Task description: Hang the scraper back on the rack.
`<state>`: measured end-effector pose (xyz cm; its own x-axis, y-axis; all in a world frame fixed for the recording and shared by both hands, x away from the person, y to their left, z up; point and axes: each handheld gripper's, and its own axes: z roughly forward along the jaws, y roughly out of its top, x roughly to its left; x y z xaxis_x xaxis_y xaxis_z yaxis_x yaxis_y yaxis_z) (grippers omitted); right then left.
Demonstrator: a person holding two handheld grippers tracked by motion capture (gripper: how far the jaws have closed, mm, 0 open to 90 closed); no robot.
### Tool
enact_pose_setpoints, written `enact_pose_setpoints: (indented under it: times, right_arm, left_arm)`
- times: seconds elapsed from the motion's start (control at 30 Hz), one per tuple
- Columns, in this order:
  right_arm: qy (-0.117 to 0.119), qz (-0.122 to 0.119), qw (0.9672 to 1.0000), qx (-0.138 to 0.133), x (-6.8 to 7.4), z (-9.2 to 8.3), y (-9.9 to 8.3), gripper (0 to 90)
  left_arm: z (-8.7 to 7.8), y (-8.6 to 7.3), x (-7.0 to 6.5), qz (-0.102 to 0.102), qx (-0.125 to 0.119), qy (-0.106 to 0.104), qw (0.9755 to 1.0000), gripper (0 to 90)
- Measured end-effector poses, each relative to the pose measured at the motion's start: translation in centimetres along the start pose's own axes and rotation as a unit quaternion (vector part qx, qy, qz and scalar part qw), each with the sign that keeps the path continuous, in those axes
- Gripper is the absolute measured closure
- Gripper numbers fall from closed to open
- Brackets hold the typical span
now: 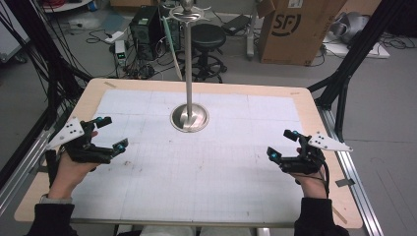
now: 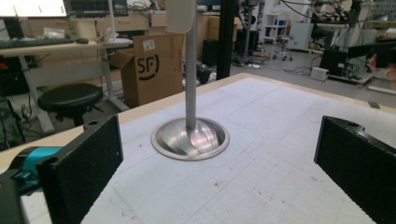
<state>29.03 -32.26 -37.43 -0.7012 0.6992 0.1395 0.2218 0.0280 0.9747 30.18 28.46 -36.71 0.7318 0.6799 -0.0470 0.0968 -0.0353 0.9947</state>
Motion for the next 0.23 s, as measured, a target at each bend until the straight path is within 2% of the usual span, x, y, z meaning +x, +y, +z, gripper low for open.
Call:
enact_pose_setpoints:
  times: [0.23]
  right_arm:
    - [0.013,-0.008,0.9998,0.013,0.36,0.58,-0.26,1.0]
  left_arm:
    - [-0.07,-0.28,0.06,0.001,0.006,0.004,1.0000,1.7]
